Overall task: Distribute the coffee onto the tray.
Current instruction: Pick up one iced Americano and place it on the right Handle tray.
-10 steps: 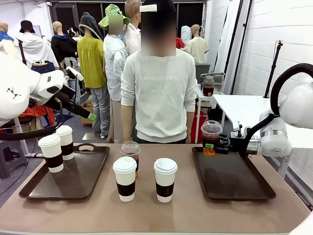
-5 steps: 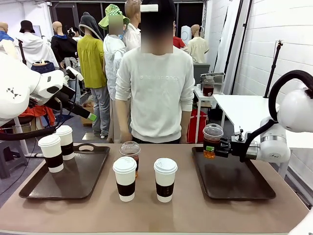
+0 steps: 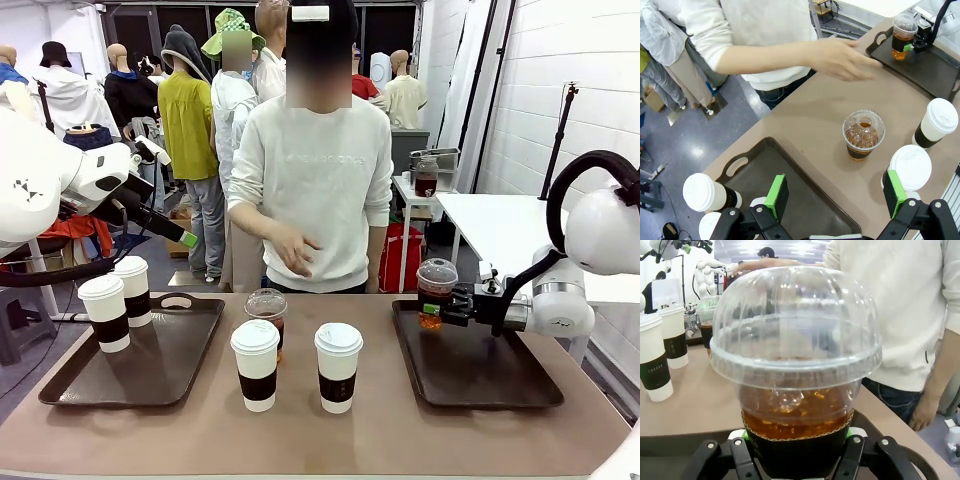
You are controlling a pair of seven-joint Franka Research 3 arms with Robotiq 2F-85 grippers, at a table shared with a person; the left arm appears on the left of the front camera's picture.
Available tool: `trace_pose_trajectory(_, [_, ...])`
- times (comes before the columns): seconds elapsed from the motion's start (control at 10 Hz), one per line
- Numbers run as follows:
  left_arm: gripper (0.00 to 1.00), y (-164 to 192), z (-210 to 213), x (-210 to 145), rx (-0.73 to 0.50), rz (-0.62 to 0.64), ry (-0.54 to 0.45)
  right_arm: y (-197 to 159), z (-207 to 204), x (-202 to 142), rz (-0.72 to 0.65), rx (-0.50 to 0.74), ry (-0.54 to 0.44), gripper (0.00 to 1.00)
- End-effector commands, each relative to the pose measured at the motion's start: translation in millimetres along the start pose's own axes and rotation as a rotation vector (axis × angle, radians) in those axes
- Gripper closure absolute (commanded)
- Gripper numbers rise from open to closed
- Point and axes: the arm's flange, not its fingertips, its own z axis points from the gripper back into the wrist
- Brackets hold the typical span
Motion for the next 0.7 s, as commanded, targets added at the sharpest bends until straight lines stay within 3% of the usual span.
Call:
trace_pose_trajectory(0.0, [0.00,1.2,-0.1,-1.1,-0.009,0.004,0.000,-14.0,-5.7,4.3,-0.035,-0.012,-0.017,0.36])
trace_pose_trajectory(0.6, [0.00,1.2,-0.1,-1.1,-0.009,0.004,0.000,-20.1,-11.0,-11.9,-0.079,-0.014,0.045,0.36])
